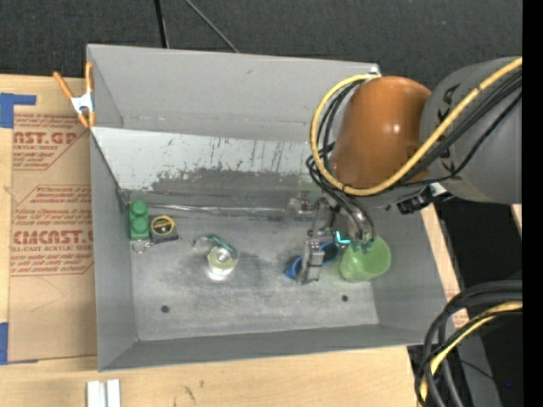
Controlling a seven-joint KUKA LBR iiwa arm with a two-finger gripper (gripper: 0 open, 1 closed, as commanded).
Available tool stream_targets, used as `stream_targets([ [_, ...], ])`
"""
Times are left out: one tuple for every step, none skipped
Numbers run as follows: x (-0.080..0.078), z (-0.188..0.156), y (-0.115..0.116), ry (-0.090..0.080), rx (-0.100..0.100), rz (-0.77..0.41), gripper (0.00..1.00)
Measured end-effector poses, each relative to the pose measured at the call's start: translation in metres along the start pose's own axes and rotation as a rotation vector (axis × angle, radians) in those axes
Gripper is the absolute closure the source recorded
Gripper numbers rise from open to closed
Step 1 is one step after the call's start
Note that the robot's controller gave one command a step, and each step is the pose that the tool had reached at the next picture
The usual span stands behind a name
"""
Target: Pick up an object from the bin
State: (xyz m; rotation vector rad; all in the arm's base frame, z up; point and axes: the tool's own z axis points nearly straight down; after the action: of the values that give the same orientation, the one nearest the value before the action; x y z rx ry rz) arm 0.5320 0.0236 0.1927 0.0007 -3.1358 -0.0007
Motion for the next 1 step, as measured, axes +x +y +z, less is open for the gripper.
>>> stream_targets([
  [-0.0069,0.1263,-0.0484,0.000,0.001,0.017,0.00],
])
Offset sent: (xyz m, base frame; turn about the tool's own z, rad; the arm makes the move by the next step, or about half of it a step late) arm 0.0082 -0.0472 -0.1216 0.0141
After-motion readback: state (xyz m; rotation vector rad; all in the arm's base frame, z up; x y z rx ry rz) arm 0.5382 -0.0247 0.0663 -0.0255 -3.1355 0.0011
